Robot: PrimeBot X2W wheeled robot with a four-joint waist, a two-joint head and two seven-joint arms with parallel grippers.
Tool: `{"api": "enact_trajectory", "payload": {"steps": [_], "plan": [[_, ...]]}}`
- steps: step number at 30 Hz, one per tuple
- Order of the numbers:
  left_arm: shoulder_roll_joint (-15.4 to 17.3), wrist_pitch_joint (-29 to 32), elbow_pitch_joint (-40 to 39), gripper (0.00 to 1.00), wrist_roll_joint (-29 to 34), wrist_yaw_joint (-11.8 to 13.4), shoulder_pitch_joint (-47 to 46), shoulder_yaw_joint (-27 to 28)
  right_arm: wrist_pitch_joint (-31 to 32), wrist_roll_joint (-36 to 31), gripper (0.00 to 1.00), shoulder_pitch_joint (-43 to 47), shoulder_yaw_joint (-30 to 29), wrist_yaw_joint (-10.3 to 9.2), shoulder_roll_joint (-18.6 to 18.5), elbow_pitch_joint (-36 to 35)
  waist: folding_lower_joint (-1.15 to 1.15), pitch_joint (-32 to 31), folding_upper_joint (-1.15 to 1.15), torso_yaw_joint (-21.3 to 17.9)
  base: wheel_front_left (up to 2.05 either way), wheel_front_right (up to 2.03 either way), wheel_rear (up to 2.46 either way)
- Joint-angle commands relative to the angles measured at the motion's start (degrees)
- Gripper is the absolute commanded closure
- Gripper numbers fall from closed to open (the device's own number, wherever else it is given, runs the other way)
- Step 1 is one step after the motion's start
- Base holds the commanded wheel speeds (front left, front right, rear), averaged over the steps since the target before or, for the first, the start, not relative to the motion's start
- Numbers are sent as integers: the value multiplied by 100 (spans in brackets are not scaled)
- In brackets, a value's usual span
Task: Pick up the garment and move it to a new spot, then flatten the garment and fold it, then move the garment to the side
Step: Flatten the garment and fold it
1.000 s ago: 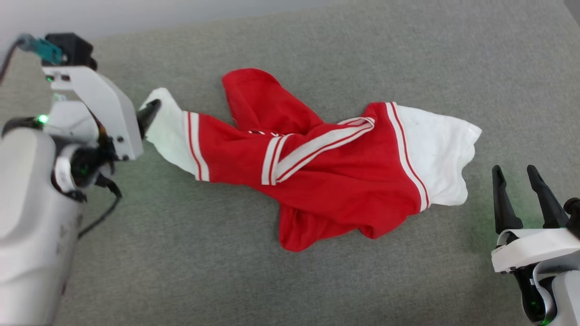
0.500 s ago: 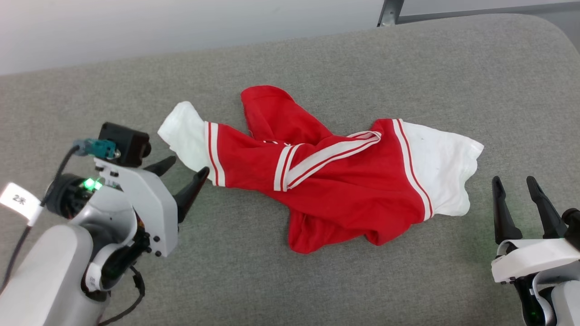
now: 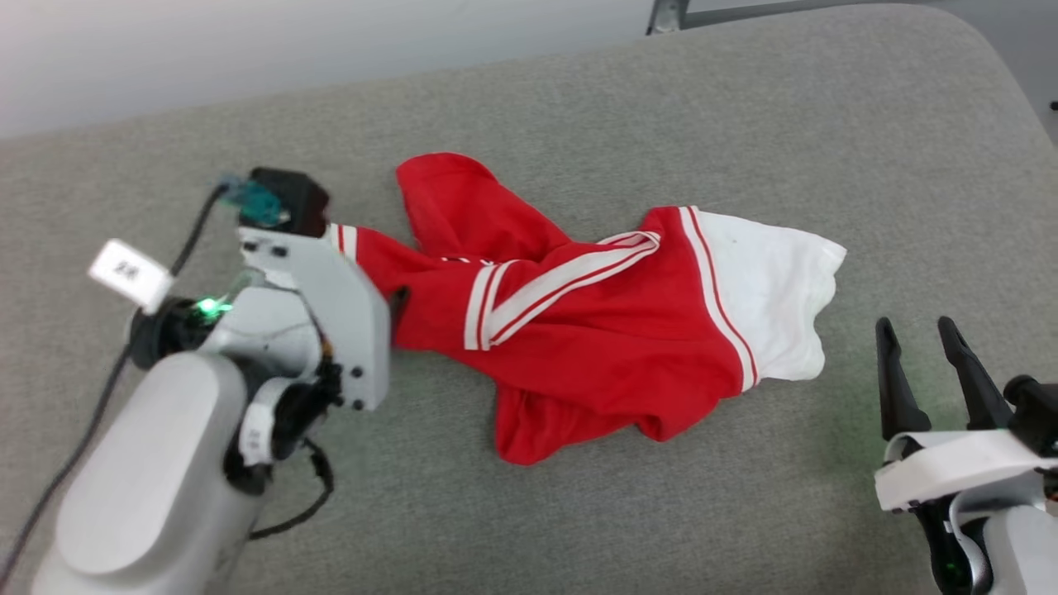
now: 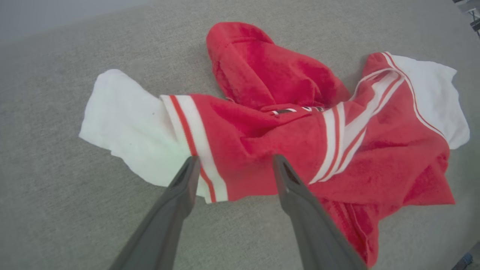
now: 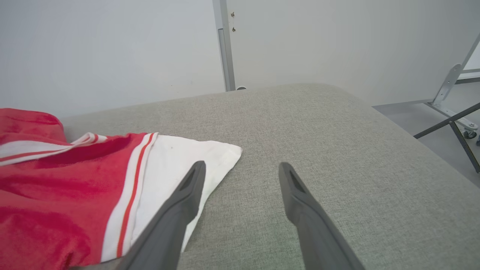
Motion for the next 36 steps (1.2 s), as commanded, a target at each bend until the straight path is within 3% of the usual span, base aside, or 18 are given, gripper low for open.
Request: {"api": "enact_trajectory", "payload": {"steps": [1, 14, 18, 27, 29, 30, 31, 32, 36], "plan": [[-76, 44, 17, 0, 50, 13, -82, -78, -30, 19, 0, -73, 28, -5, 24, -3, 0, 58, 0, -117, 0, 0, 0], [-252, 390, -224, 0, 287, 196, -398, -444, -30, 21, 0, -37, -116, -4, 244, -20, 0, 242, 0, -664, 0, 0, 0], [-168, 639, -221, 0, 404, 264, -456, -569, -31, 30, 0, -31, -125, -4, 322, -25, 0, 297, 0, -771, 0, 0, 0], [113, 1455, 0, 1, 801, 665, -537, -787, -31, 49, 0, -51, -103, -4, 418, 17, 0, 358, 0, -905, 0, 0, 0], [117, 1624, -22, 28, 787, 740, -540, -806, -31, 50, 0, -49, -116, -4, 423, 23, 0, 362, 0, -908, 0, 0, 0], [120, 1692, -31, 59, 788, 785, -539, -797, -32, 50, 0, -52, -119, -4, 427, 25, 0, 363, 0, -910, 0, 0, 0], [120, 1748, -40, 72, 799, 844, -539, -787, -32, 53, 0, -57, -121, -4, 429, 27, 0, 365, 0, -911, 0, 0, 0], [123, 1811, -50, 100, 808, 875, -547, -794, -32, 56, 0, -63, -127, -4, 427, 29, 0, 367, 0, -906, 0, 0, 0], [181, 2069, -134, 100, 823, 982, -596, -802, -32, 41, 0, -68, -131, -4, 429, 35, 0, 363, 0, -876, 0, 0, 0]]}}
